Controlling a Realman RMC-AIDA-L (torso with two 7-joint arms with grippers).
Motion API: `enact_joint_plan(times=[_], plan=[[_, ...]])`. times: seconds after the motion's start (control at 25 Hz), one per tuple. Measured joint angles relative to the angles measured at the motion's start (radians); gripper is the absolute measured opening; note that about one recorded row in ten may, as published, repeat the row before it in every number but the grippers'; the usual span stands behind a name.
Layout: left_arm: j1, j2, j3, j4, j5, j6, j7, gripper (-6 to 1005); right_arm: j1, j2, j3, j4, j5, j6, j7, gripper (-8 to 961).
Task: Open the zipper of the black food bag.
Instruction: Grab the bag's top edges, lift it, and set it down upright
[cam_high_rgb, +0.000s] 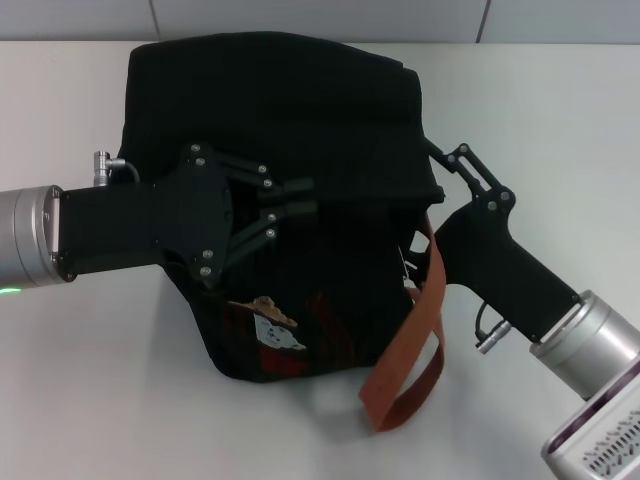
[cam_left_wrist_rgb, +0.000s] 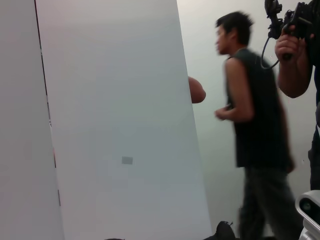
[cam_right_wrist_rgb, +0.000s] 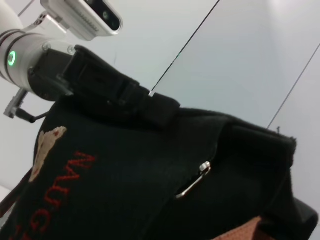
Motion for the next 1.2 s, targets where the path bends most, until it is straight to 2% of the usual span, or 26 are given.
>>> enact_joint_plan(times=[0.32,0.96,1.2], plan=[[-0.001,-0.001,0.004,0.0,-0.002,0.0,0.0,97,-0.01,0.0,0.045,0.002,0.002,-0.016,0.01,838],[-0.001,-0.002,0.004,0.0,-0.001,0.005,0.0,97,-0.005,0.0,0.039,0.01,-0.009,-0.009,0.012,835],[0.001,-0.002,0.005,0.0,-0.001,0.007,0.0,97,-0.003,0.0,0.038,-0.001,-0.068,-0.008,0.012,770]])
